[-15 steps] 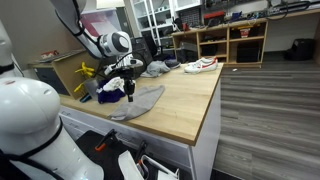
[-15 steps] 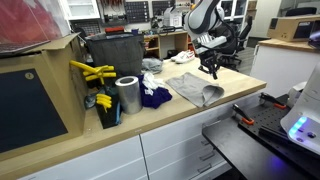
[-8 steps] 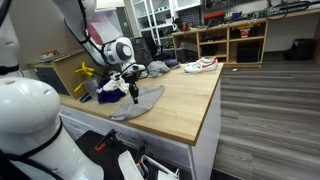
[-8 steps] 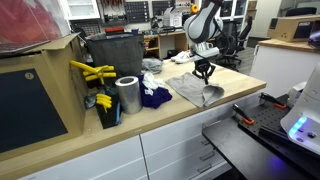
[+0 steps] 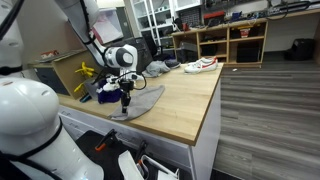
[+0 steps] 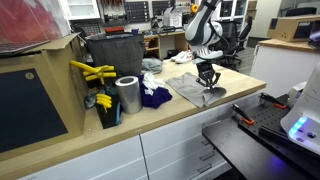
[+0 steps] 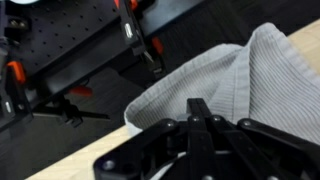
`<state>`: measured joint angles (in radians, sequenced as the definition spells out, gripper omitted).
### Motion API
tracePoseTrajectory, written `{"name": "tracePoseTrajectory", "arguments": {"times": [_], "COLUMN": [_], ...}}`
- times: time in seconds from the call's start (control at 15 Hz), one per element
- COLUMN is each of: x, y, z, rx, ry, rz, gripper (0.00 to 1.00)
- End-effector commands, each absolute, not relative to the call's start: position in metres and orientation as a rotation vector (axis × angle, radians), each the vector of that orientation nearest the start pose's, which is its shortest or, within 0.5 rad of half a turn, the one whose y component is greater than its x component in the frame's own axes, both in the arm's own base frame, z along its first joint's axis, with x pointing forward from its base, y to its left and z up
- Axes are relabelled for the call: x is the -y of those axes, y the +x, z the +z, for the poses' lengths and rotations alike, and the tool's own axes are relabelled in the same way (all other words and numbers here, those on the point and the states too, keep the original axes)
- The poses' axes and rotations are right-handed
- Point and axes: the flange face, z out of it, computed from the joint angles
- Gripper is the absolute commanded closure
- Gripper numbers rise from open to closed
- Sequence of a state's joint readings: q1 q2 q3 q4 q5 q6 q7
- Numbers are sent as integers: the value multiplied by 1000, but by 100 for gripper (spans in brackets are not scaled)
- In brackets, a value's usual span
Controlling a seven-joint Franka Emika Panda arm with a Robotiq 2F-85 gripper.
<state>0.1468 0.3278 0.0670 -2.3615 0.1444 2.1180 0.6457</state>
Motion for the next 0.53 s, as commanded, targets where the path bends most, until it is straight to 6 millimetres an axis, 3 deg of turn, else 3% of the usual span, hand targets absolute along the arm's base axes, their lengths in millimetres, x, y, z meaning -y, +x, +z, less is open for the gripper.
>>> {"name": "tracePoseTrajectory", "arguments": {"times": [0.0, 0.2, 0.47], "x": [-88, -81, -85], "y": [417, 419, 428], "z": [174, 179, 179], "rx": [-723, -764, -757], "ry": [-2943, -2990, -3131], "rz": [1151, 1120, 887], "gripper": [100, 100, 100]}}
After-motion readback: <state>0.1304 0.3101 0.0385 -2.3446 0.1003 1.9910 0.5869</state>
